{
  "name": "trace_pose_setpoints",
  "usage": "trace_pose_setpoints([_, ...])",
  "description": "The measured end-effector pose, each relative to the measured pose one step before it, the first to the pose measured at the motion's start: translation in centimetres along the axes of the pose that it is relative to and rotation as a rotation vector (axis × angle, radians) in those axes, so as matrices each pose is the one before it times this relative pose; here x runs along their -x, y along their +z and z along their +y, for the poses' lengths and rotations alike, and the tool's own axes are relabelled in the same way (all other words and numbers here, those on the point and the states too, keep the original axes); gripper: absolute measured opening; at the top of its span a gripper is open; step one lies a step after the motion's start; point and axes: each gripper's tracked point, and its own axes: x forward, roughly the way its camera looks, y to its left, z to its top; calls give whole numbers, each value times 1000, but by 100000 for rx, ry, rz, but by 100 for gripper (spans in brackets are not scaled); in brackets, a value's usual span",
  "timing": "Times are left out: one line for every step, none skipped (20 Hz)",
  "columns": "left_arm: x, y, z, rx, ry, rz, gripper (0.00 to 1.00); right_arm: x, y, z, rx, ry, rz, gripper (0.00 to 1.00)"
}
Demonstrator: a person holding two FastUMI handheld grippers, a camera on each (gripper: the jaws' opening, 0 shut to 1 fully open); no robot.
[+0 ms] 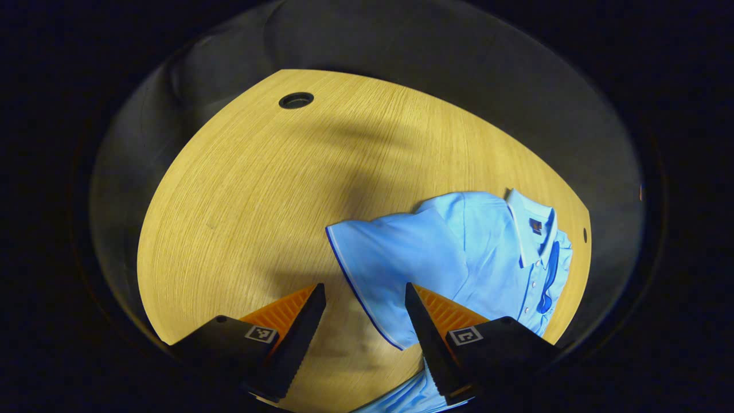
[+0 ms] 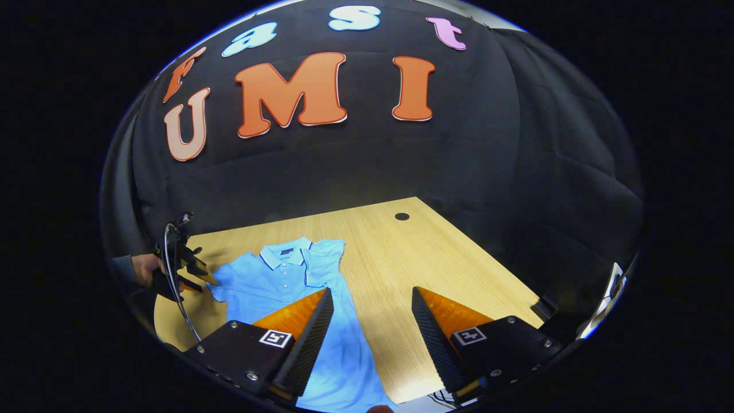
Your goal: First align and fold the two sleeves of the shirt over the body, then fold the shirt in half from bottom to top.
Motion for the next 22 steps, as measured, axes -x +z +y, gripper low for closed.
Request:
trace_pose_setpoints([-188, 32, 393, -1540, 4743, 2110, 93, 404, 54, -205, -204, -460, -157, 87])
trace_pose_setpoints([-239, -3, -20, -1634, 2164, 413, 90, 359, 6, -84, -277, 158, -54, 87])
trace_pose_setpoints([-442, 105, -48, -2432, 2044, 666, 77, 165, -11, -110, -177, 73, 263, 87])
trace_pose_setpoints([238, 112, -415, -2311, 343, 283, 76, 195, -155, 62, -234, 891, 640, 87])
trace_pose_setpoints([29, 418, -488, -1636, -975, -926, 72, -137, -87, 17, 72, 315, 524, 87])
trace_pose_setpoints([-323, 105, -605, -215, -505, -757, 58, -82, -13, 10, 292, 333, 181, 87])
trace_pose_setpoints([281, 263, -592, -408, -331, 117, 44, -19, -25, -19, 269, -71, -344, 87])
trace_pose_setpoints([-36, -115, -4, -859, 2128, 429, 29, 57, 68, -29, 141, 255, -606, 87])
trace_pose_setpoints([219, 63, 1, -1723, 1292, 57, 14, 25, -139, 190, 80, 687, -21, 87])
trace_pose_setpoints([-13, 73, -767, -1631, -2441, -829, 14, -54, -183, -91, 404, -93, 455, 87])
trace_pose_setpoints([203, 124, -1178, 885, -6859, -999, 11, -43, -239, -100, 283, 73, 448, 87])
trace_pose_setpoints([503, 75, -1614, 1039, -6605, -441, 9, 97, -134, -158, 283, -362, 503, 87])
trace_pose_setpoints([580, 126, -1047, -1603, -4142, -894, 8, -49, -10, -181, 98, 7, -6, 87])
trace_pose_setpoints([396, 280, -694, -2959, -2215, -1807, 7, 41, 3, -123, -149, -87, 17, 87])
trace_pose_setpoints([572, 673, -1023, -3702, -2098, -2334, 7, 17, -213, -317, -342, -514, 288, 87])
trace_pose_setpoints([482, 765, -1311, -4169, -1857, -2969, 7, 96, -118, -209, -522, -24, 208, 87])
trace_pose_setpoints([393, 868, -1120, -3709, -1358, -2638, 7, -88, -152, -194, -483, -479, 504, 87])
trace_pose_setpoints([384, 703, -1502, -3154, -2413, -2425, 6, 2, -137, -232, -562, -202, 331, 87])
trace_pose_setpoints([233, 476, -1566, -2911, -2855, -1254, 7, -30, -145, -305, -545, -599, 92, 87])
trace_pose_setpoints([143, 511, -1444, -2526, -2798, -1132, 6, 43, -77, -199, -608, -409, 9, 87])
trace_pose_setpoints([-188, 224, -1358, -2165, -1905, -242, 7, 121, -63, -93, -701, -127, 48, 87])
trace_pose_setpoints([-204, 40, -1239, -1782, -1745, 140, 7, 27, -92, -218, -336, -599, 126, 87])
